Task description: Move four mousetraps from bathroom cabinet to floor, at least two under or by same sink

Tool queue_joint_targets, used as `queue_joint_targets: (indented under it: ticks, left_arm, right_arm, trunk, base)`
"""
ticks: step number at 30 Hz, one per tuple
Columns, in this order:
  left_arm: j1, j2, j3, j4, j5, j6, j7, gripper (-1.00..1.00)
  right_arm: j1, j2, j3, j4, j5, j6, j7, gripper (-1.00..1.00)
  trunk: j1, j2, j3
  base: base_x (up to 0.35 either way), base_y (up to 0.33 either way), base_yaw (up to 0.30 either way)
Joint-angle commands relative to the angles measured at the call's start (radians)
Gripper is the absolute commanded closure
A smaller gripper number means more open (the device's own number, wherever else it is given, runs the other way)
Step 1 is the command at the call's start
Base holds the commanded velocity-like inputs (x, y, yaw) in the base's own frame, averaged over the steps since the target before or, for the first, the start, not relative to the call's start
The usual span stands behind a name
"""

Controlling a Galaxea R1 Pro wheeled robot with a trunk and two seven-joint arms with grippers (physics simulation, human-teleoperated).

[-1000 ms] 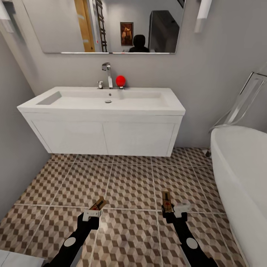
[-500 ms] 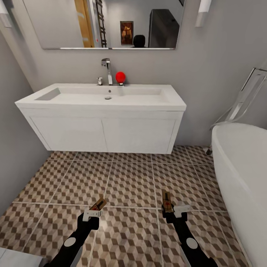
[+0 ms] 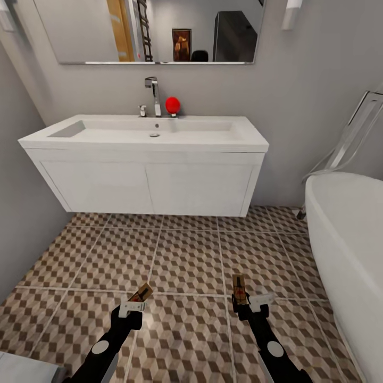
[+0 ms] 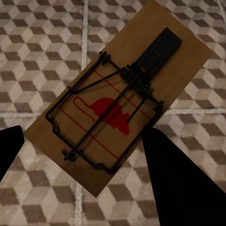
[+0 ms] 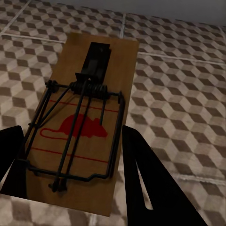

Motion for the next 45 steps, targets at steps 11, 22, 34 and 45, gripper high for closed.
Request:
queue_joint_targets:
  ticks: [11,22,34,45]
  left_arm:
    - [0.000,0.001,-0.002,0.000,0.003,-0.002,-0.002,1.00]
    - [0.000,0.001,-0.002,-0.003,0.003,-0.002,-0.003,1.00]
    - [0.000,0.014,-0.002,-0.011,0.004,-0.001,-0.069,1.00]
    - [0.000,0.072,0.097,-0.028,0.007,0.009,-0.349,1.00]
  right_arm:
    - [-0.001,0.001,-0.005,0.000,0.006,-0.004,0.002,1.00]
    - [-0.001,0.001,-0.005,0.000,0.006,-0.004,0.002,1.00]
    - [-0.001,0.001,-0.005,0.001,0.006,-0.004,0.002,1.00]
    - [-0.001,0.001,-0.004,0.001,0.007,-0.002,0.002,1.00]
  trunk:
    - [0.042,-0.078,-0.035]
    - [0.080,-0.148,-0.067]
    - [0.080,-0.148,-0.067]
    - [0.080,-0.148,-0.067]
  base:
    - [0.000,0.000,0.000]
    - [0.000,0.000,0.000]
    - [0.000,0.000,0.000]
    - [0.000,0.000,0.000]
